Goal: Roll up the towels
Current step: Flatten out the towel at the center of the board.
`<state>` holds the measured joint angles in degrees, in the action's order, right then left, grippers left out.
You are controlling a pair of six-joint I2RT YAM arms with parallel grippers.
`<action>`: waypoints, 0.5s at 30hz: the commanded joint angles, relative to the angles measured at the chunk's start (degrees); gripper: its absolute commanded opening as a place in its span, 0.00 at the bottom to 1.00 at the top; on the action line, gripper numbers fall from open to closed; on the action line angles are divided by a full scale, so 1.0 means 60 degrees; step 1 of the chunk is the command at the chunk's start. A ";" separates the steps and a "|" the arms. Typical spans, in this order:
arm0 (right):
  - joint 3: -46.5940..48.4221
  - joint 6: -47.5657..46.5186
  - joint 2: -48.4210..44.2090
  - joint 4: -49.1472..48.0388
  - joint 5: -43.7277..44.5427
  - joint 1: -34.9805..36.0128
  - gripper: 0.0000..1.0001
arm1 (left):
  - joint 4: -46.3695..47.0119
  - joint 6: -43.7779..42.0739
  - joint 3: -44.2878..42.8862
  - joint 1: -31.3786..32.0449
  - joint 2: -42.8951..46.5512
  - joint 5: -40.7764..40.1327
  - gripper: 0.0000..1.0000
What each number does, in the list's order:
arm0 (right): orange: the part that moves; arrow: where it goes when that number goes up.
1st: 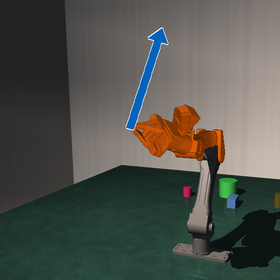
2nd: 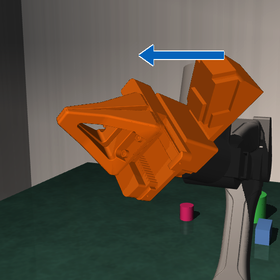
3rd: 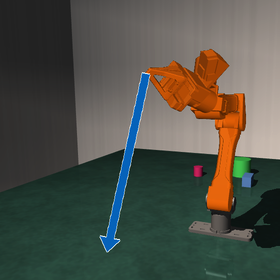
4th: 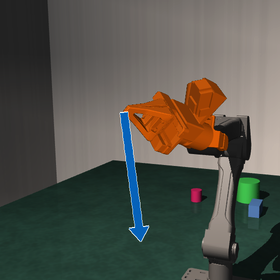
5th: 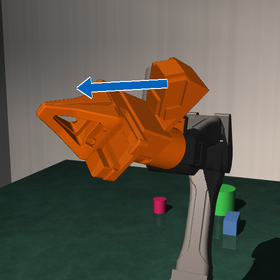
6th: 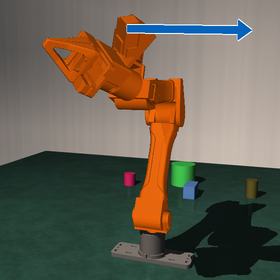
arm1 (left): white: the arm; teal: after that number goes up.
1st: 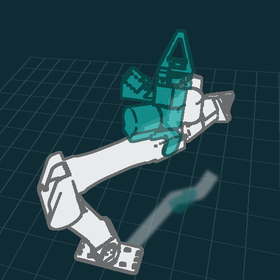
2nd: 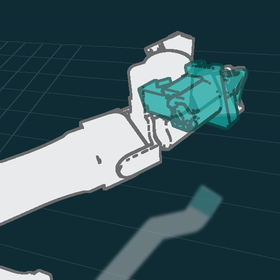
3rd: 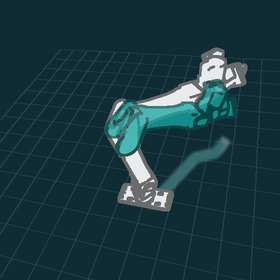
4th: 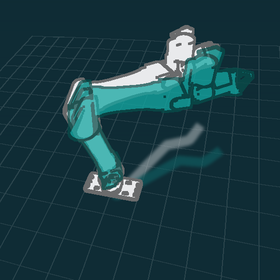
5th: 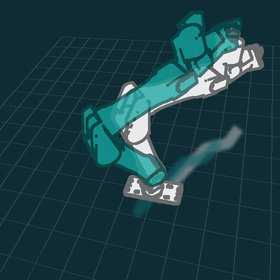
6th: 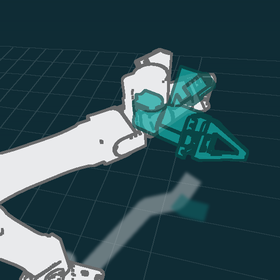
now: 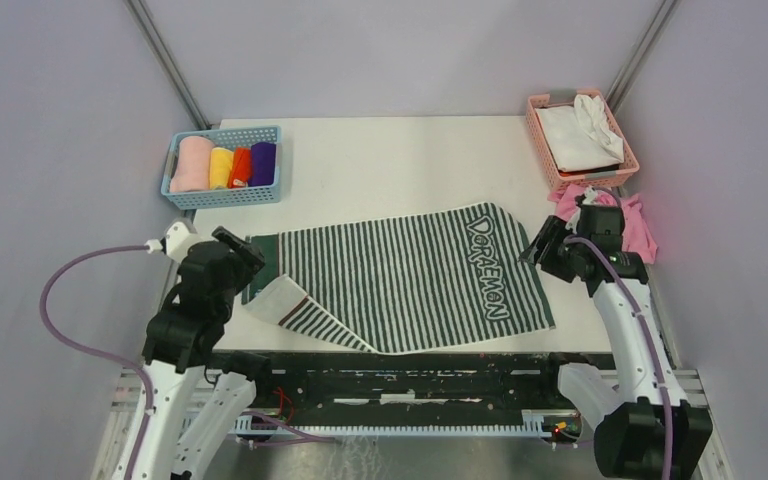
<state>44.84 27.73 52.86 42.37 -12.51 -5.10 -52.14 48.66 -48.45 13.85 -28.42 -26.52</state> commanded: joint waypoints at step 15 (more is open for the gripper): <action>0.5055 -0.0772 0.7139 -0.1618 0.1006 0.1521 0.70 | 0.4479 -0.1009 -0.0434 -0.0906 -0.7649 0.2274 0.79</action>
<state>66.83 25.63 87.37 35.05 -8.01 4.84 -32.38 44.10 -48.90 11.05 -68.27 -15.07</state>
